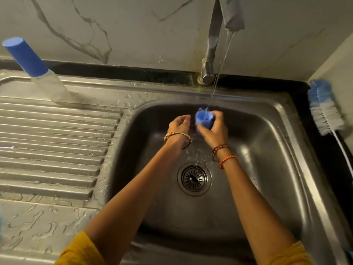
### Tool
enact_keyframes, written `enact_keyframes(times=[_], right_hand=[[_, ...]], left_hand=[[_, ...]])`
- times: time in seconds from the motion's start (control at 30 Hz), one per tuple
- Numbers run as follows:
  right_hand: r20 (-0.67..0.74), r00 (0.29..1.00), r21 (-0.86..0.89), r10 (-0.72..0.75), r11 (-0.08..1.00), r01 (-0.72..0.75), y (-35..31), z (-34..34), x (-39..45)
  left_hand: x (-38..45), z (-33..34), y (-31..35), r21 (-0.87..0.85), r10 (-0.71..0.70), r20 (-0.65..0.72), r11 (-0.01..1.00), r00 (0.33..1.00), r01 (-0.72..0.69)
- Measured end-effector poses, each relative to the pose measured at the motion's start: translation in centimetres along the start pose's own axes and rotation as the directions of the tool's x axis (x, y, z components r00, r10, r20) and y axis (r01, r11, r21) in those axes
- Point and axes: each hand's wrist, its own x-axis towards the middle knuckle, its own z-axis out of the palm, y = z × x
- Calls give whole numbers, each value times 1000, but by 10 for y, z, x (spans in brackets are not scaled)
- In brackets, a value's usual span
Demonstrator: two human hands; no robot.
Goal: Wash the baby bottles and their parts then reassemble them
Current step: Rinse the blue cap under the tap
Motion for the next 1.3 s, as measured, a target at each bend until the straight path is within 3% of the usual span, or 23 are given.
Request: enact_keyframes(times=[0.03,0.13,0.17,0.23,0.27,0.33,0.4,0.47,0.5,0.57,0.63,0.67,0.73,0.8,0.87,0.93,0.97,1.03,1.1,1.2,1.3], right_hand=[[4,999,-58,-36,998,36,0,-2,-1],[-253,940,-32,-227,974,226,-9,-6,1],[-263,931,-61,-253,967,246,-12,-7,2],[-107,978,-180,-177,971,156,-13,-6,0],[-103,987,-189,-124,977,103,-12,-6,-2],[-278,951,-84,-137,989,118,-13,-7,-3],[-278,950,-59,-139,990,128,-17,-9,-2],[-139,988,-100,-68,994,54,-17,-11,-1],[-140,990,-42,-33,999,27,-19,-12,-1],[-163,975,239,150,965,-108,-25,-14,2],[40,891,536,452,743,-401,-35,-17,6],[169,830,598,532,614,-515,-38,-20,8],[249,791,597,558,555,-579,-44,-24,9],[186,852,592,490,636,-495,-47,-24,8],[64,934,513,350,791,-332,-49,-22,4],[-75,991,227,114,969,-94,-44,-20,-1],[-126,992,51,-31,998,38,-40,-20,-3],[-174,927,-226,-332,930,291,-37,-22,-9],[-116,817,-400,-565,780,482,-36,-23,-13],[-51,739,-572,-672,626,530,-37,-25,-14],[-150,653,-702,-742,545,458,-37,-31,-9]], left_hand=[[2,3,0,-35,-16,-8,999,1000,16],[8,9,-3,-188,-73,-49,980,996,62],[8,10,-2,-241,-97,-52,967,994,82],[8,13,-2,-324,-136,-22,938,990,121],[8,14,-3,-359,-150,-1,923,989,139],[6,13,-2,-392,-159,19,907,987,154],[6,12,-2,-377,-99,42,920,994,108],[0,12,-2,-325,7,99,946,995,26],[-4,14,-1,-282,76,113,958,991,-42],[-10,19,4,-136,306,106,947,946,-291],[-13,24,12,98,535,141,830,833,-549],[-13,24,17,230,611,192,732,768,-641],[-8,25,27,410,658,284,573,697,-709],[-5,25,41,453,631,235,602,739,-658],[-6,26,53,370,528,94,769,844,-522],[-6,29,60,219,339,-7,918,941,-330],[-5,30,61,145,213,-28,968,977,-207],[-3,27,61,-25,-80,7,996,997,80],[-4,21,61,-258,-290,151,911,945,321],[-4,17,55,-409,-306,298,815,904,411],[2,16,53,-453,-246,345,801,906,390]])
